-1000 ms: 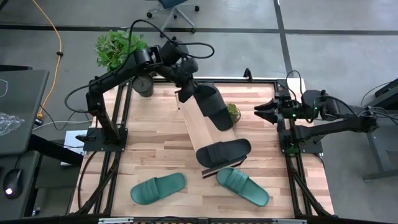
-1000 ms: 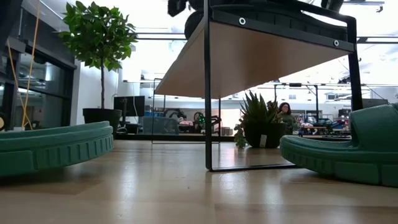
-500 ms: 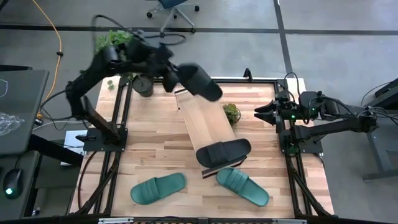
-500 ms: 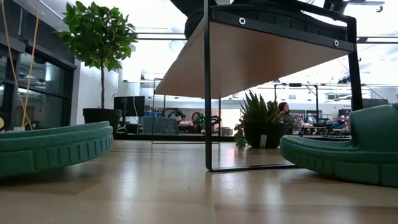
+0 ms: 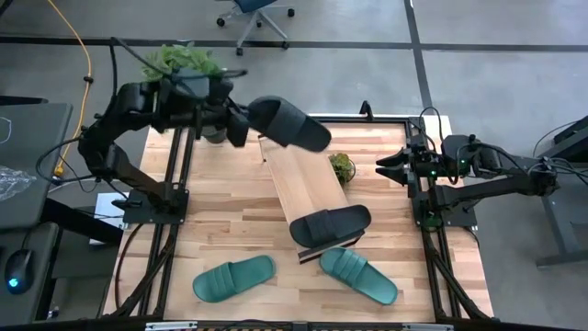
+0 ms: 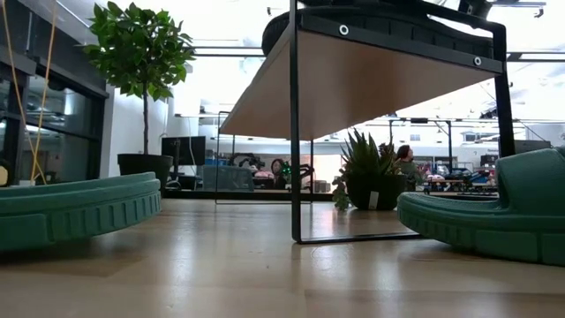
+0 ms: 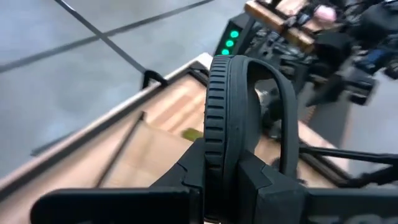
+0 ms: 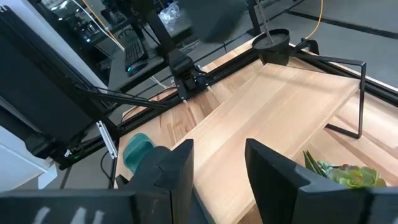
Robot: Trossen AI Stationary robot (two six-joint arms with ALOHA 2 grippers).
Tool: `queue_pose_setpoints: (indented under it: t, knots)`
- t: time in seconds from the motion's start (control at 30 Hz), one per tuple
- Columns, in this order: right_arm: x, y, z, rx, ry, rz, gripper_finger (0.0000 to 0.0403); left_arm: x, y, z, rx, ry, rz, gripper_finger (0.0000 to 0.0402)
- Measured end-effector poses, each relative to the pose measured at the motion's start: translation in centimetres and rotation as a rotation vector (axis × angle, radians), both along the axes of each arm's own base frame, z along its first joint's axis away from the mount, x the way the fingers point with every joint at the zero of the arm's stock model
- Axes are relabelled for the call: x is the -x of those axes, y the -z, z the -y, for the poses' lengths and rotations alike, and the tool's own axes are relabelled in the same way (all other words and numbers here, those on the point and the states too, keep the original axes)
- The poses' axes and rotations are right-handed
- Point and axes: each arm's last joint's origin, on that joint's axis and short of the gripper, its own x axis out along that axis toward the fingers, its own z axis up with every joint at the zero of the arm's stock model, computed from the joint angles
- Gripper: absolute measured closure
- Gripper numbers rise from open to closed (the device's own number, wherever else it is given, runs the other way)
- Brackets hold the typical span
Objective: Pick and place slides into the shelf
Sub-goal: Put the black slipper on the shelf
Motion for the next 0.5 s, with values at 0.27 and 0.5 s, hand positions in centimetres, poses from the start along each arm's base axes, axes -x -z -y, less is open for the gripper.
queue_pose_setpoints:
  t: [0.27, 0.5]
  knots:
    - [0.0, 0.0, 0.0, 0.019, -0.005, -0.002, 0.0267, -2.5, 1.7, 4.6, 0.091, -0.029, 0.09, 0.0375]
    - [0.0, 0.0, 0.1, 0.039, 0.015, -0.004, 0.0267, -2.6, 4.6, 7.5, 0.17, -0.12, 0.133, 0.0375]
